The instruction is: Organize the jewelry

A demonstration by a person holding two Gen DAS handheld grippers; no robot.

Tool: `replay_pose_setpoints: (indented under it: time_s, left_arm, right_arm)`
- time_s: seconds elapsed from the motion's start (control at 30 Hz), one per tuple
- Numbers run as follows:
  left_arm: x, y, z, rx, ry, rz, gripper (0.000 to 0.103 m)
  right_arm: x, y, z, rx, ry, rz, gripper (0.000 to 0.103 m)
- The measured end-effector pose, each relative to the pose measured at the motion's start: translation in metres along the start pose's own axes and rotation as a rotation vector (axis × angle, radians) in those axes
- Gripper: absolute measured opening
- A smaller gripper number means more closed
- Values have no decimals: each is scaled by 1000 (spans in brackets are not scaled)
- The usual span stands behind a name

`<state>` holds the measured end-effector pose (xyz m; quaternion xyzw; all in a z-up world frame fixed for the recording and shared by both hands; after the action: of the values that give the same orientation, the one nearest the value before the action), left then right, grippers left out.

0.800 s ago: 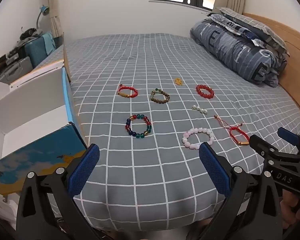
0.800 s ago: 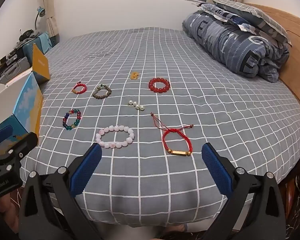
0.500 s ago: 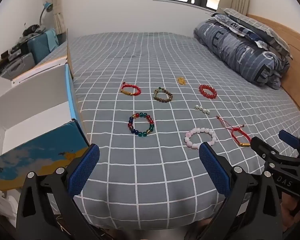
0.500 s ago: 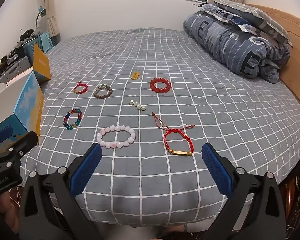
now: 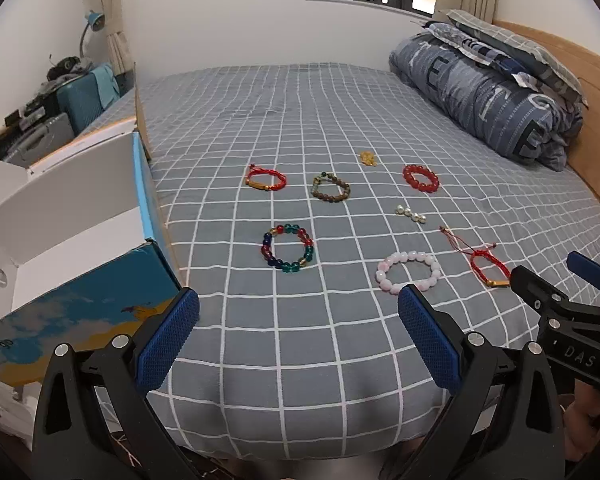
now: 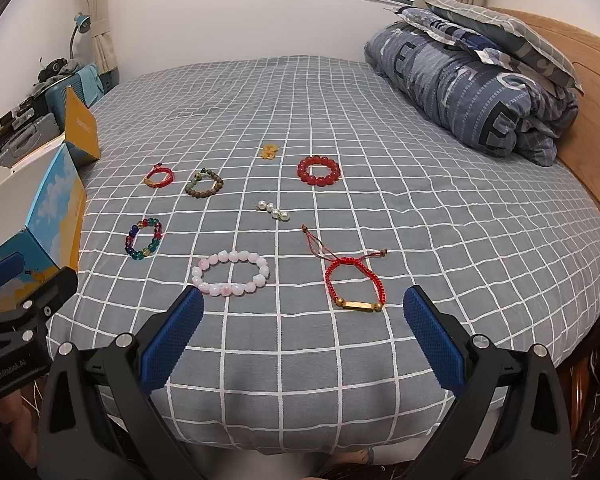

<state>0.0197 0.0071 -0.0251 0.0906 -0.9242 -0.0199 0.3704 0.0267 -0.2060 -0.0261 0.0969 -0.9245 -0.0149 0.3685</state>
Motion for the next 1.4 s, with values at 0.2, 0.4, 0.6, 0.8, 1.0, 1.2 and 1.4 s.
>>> replay_pose_setpoints:
  time_s: [0.2,0.4,0.6,0.8,1.0,1.2,1.4]
  left_arm:
    - [-2,-7,-1,-1,7,-9,97]
    - [-6,-7,-1,-6,31,-4,97]
    - [-6,-12,3,-15,21,19,97]
    - [-4,-14,2,-17,14,11,97]
    - [-2,-15,2,-18,10,8,97]
    - [-3,-14,2,-16,13,-1,97]
    - [-4,-13,0,-16,14,-1,97]
  right_arm:
    - [0,-1,1,-2,-3,5,96]
    - [0,-3,1,-4,-3,7,96]
    - [0,-2,1,-4,-3,8,96]
    - [0,-2,1,-2,-3,6,96]
    - [-1,-1,0,2,-1,5,96]
    - [-2,0,0,6,2,7,96]
    - [-3,1,0,6,0,9,96]
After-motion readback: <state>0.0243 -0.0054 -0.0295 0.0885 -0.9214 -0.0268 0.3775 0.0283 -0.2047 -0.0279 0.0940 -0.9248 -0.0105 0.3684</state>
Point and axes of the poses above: each gripper's, at about its wrist camera, not at the fingertips, and x roughly against the way its jaws point, y to its left, z to its underside, the point moved 3 cm from there along -x, roughly the way its jaws point, and after that the axes turned 9 degrees about -z, right-handed, at the moved point
